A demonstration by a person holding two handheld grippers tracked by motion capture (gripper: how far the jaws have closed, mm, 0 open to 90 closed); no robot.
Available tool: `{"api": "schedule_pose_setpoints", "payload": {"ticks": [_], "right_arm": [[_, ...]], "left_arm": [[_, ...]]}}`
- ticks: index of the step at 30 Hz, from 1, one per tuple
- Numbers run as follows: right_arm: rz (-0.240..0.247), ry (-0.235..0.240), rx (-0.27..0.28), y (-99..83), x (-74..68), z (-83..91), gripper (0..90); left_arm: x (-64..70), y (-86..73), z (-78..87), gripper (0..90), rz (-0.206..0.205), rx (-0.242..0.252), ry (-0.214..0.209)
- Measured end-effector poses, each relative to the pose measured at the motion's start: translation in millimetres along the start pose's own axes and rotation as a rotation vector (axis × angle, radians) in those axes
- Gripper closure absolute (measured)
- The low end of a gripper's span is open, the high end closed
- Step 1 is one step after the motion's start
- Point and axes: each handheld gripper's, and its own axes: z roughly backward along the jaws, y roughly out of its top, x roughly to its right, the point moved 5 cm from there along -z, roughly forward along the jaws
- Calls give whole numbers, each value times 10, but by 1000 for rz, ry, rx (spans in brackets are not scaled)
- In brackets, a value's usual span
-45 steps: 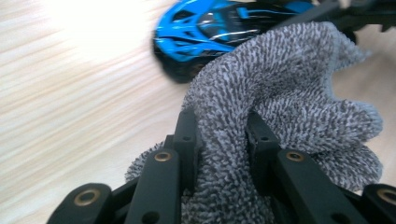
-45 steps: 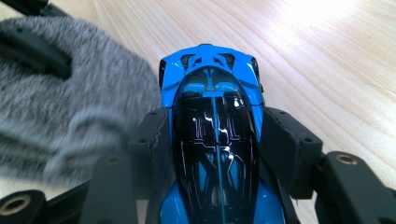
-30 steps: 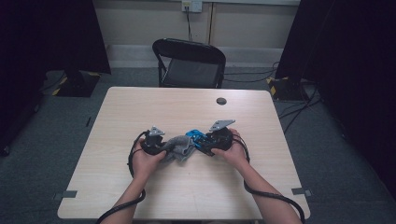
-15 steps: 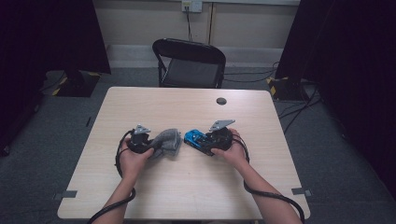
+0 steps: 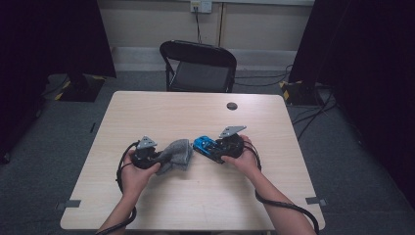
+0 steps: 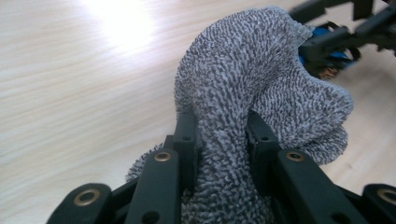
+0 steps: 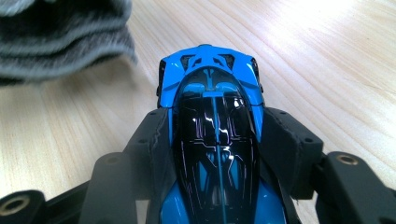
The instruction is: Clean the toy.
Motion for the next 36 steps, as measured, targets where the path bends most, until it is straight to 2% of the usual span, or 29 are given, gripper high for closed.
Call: {"api": "schedule_pose_setpoints", "payload": {"ticks": [7, 11, 14, 18, 22, 26, 29, 34, 36], "right_arm": [[-7, -23, -14, 9, -20, 2, 427], [-13, -20, -18, 14, -17, 2, 417], [-19, -18, -16, 17, -23, 7, 375], [10, -7, 10, 49, -57, 31, 354], [5, -2, 25, 87, -75, 69, 343], [9, -14, 38, 115, -50, 182, 332], [3, -11, 50, 102, -29, 260, 330], [3, -9, 59, 76, 2, 362, 321], [-13, -2, 74, 45, 38, 429, 320]], "left_arm": [[202, -40, -66, 706, -45, -22, -49], [265, -54, -110, 706, -53, -30, -65], [309, -48, -130, 706, -57, -28, -77], [365, -43, -142, 704, -61, -28, -90], [427, -41, -162, 703, -78, -32, -102], [564, -17, -211, 703, -104, -34, -133], [657, 16, -241, 702, -109, -27, -154], [761, 49, -293, 701, -131, -30, -170], [842, 55, -348, 701, -141, -37, -189]]}}
